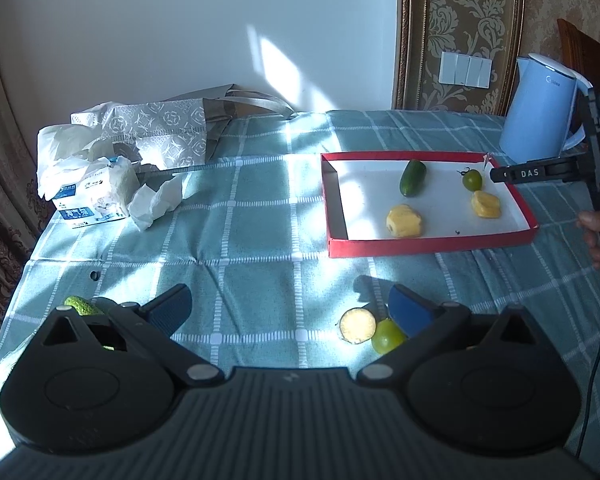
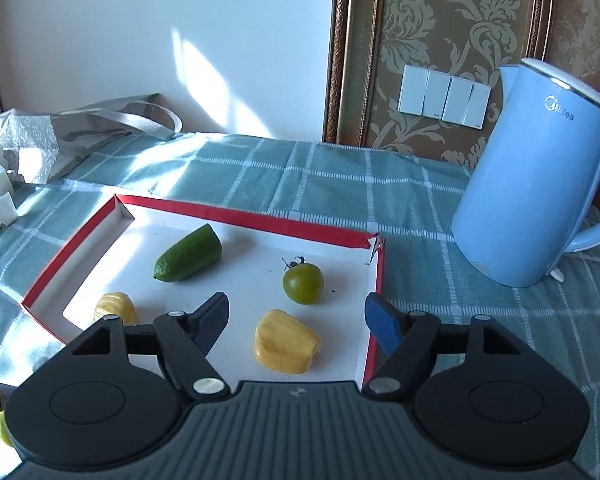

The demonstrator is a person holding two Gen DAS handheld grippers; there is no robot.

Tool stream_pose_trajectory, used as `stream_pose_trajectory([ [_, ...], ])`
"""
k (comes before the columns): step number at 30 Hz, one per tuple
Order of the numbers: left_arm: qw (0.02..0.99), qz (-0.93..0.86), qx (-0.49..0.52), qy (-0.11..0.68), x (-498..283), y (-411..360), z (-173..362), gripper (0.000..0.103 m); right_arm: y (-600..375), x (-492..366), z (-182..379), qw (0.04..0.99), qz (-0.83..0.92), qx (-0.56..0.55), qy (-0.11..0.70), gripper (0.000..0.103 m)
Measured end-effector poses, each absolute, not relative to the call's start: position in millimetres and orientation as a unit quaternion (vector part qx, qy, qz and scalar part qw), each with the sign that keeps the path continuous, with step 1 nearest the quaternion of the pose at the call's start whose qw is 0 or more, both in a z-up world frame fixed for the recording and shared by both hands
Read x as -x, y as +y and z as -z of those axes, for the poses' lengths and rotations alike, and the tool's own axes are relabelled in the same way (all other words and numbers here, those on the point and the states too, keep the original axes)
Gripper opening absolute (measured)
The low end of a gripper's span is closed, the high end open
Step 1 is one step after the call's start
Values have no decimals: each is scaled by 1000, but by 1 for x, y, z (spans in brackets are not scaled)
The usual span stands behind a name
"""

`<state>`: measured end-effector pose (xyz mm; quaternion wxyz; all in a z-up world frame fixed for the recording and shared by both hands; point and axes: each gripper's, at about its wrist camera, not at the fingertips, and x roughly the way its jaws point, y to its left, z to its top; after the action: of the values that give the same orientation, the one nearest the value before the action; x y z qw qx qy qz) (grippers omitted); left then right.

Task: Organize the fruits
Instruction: 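Lower the yellow block into the tray and open the right tool, then grasp the round dark-skinned slice on the table with the left tool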

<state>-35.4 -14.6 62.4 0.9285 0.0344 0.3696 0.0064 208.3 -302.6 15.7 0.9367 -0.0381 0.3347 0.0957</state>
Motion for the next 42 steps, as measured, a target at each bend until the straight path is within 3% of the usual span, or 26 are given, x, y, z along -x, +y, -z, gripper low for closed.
stream_pose_trajectory([
  [6,926,46,-28,374,30,-19,-45,103,-310,-140,-42,939,-113,26,325,80],
  [14,907,112,-118,389,12,-34,-8,103,-309,-62,-26,922,-114,25,370,80],
  [23,836,270,-255,404,-21,-33,24,93,-293,-34,-24,914,-116,21,389,80],
  [33,761,376,-361,385,-38,-43,47,90,-295,-24,-33,917,-70,1,393,80],
  [39,730,413,-375,395,-47,-46,60,63,-293,-14,-32,918,-46,-11,394,80],
  [42,725,425,-370,396,-53,-48,61,60,-290,-12,-30,917,-38,-14,398,80],
])
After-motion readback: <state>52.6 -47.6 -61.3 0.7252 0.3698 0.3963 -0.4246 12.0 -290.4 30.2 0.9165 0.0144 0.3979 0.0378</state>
